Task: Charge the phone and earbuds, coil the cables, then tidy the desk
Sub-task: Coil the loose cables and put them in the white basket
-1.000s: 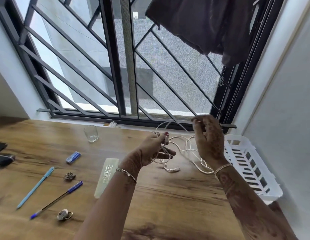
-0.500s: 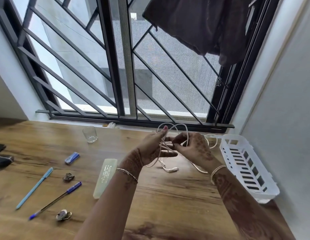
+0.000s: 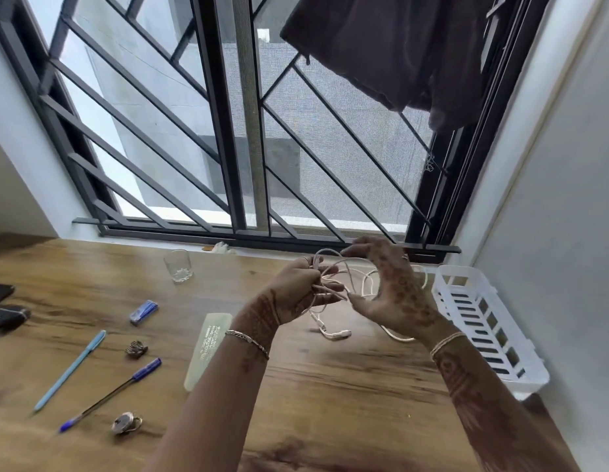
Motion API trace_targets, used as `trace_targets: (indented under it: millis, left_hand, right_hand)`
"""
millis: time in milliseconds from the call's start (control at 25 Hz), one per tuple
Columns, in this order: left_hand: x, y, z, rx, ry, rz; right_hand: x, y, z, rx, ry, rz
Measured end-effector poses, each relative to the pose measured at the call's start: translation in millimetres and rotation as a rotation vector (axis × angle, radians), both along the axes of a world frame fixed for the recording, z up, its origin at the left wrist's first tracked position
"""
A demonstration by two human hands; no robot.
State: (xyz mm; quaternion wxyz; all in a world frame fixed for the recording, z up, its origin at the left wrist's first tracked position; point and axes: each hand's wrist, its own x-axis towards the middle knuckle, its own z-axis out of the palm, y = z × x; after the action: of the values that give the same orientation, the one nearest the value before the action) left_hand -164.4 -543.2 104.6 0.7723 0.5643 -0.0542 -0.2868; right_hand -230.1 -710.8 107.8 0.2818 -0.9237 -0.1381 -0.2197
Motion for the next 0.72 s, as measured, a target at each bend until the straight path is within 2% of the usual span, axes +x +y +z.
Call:
trace_targets:
  millis: [80, 160, 240, 360, 440, 600, 720]
  left_hand:
    - [0, -4, 0, 0.011, 0.031, 0.029]
    - [1, -5, -2, 0.018, 0.093, 0.038]
    - [1, -5, -2, 0.038, 0.153, 0.035]
    - [1, -2, -3, 0.01, 0.147, -0.022]
    - [-2, 3, 0, 0.054, 0.106, -0.133]
    - [-4, 15, 9, 0.238, -0.044, -0.356]
    - [-5, 20, 11, 0.394, -0.154, -0.367]
  right_hand:
    - [-2, 7, 2, -0.063, 0.033, 0.101]
    - [-2, 9, 0, -0.015, 0.074, 0.169]
    - [-1, 11, -2, 0.153, 0.102, 0.223]
    - [2, 12, 4, 0.59, 0.207, 0.182]
    - [5, 12, 11, 0.849, 0.219, 0.158]
    - [13, 7, 29, 1.078, 0.218, 0.129]
    - [19, 4, 39, 1.085, 0.242, 0.046]
